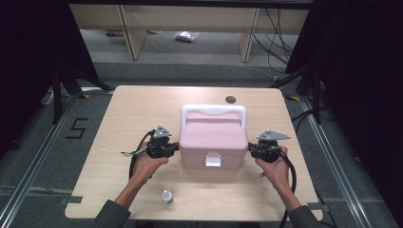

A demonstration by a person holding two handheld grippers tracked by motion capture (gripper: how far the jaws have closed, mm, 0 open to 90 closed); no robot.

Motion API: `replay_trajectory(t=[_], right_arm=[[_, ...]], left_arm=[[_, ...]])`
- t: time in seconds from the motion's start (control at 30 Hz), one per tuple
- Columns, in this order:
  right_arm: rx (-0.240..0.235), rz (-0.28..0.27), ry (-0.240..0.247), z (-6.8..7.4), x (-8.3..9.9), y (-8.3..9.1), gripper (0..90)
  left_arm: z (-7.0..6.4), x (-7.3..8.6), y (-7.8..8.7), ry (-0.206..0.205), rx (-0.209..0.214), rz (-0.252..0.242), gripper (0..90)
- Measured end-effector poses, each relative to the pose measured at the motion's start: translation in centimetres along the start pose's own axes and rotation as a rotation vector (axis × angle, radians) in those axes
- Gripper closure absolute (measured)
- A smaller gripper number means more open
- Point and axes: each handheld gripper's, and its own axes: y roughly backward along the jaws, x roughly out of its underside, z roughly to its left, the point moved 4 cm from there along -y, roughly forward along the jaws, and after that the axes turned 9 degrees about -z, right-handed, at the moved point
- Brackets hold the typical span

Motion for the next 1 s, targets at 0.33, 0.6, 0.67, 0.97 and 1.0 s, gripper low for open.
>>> replay_trajectory(t=[0.33,0.6,0.67,0.97,1.0], right_arm=[[0.039,0.028,-0.038,-0.9,0.5,1.8,73.2],[0.055,0.04,-0.045,0.4,2.0,5.6,53.4],[0.035,0.031,-0.068,1.2,2.2,6.0,50.3],[-0.079,0.035,-0.007,6.9,2.3,7.2,44.8],[-0.094,0.028,0.027,7.3,2.2,7.2,44.5]], left_arm=[[0.9,0.4,0.9,-0.04,-0.047,0.05,67.9],[0.9,1.3,2.3,-0.053,-0.055,0.079,50.2],[0.8,1.8,3.1,-0.054,-0.051,0.087,44.8],[1.4,3.7,6.1,-0.04,-0.084,0.122,35.2],[1.6,3.9,6.3,-0.041,-0.09,0.125,34.7]])
